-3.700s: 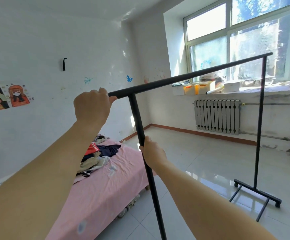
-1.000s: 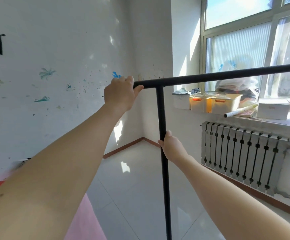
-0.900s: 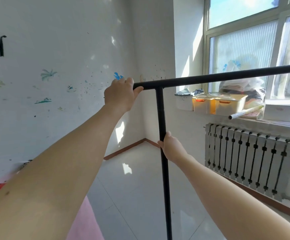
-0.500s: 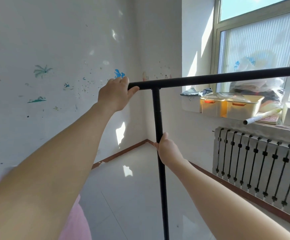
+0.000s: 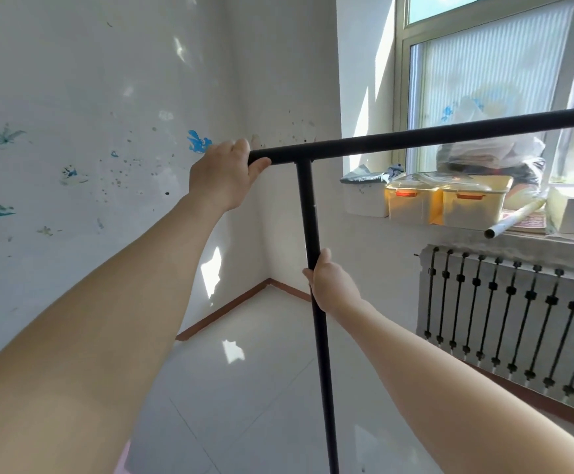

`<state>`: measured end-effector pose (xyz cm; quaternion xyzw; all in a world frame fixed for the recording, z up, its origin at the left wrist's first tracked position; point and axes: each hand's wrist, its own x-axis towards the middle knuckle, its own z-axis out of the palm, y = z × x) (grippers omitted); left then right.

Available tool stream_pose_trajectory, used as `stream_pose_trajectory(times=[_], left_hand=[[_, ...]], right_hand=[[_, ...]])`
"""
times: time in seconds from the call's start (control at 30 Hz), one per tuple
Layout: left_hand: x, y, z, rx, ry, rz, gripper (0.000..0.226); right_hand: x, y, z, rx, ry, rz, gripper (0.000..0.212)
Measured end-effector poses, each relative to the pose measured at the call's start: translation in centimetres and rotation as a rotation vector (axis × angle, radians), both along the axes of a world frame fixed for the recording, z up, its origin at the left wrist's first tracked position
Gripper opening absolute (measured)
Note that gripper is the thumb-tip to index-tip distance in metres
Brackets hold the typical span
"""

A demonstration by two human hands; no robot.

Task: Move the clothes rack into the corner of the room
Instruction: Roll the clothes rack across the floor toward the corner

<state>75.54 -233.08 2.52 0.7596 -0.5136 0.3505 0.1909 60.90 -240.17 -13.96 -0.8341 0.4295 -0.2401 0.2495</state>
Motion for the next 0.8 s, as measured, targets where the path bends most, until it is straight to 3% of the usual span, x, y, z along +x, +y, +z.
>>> stream_pose_trajectory(times=[0.57, 0.8], left_hand=[[17.8, -11.8, 0.0, -0.008, -0.023, -0.037, 0.05], [25.4, -17.3, 0.3, 0.064, 0.011, 0.008, 0.04]], right_hand=[[17.3, -12.0, -1.3, -0.112, 0.027, -0.022, 0.031], [25.2, -18.5, -2.0, -0.113, -0.033, 0.039, 0.033]])
